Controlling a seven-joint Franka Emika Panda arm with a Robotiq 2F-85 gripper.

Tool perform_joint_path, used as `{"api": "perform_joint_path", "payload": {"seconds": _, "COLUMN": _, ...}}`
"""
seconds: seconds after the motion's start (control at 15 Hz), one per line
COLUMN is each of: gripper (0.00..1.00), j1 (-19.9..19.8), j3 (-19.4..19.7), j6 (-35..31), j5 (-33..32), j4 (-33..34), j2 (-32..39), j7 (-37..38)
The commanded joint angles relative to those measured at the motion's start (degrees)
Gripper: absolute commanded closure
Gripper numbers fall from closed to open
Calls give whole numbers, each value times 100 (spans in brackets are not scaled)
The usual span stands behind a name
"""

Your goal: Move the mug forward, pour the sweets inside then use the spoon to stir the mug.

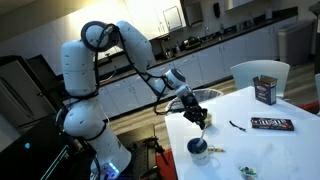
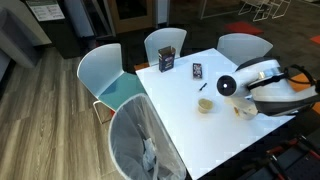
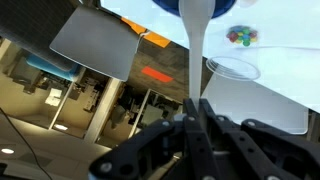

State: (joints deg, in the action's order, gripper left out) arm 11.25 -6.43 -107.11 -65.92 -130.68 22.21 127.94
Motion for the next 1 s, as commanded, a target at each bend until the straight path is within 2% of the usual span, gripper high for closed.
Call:
{"api": "perform_joint_path", "payload": {"seconds": 0.0, "gripper": 98, "j1": 65, "j3": -177, "j6": -45, "j5": -44, "j4": -182, "j2": 16, "j7": 81}}
{"api": "perform_joint_path", "payload": {"seconds": 0.53, "gripper": 98, "j1": 563, "j3": -295, "j6": 386, "j5": -572, "j4": 197, "j2": 895, "j7": 1098}}
{"api": "perform_joint_path", "payload": {"seconds": 0.93, "gripper": 98, "j1": 503, "j3": -286, "j6": 293, "j5": -660, "j4": 25, "j2": 1059, "j7": 1634}}
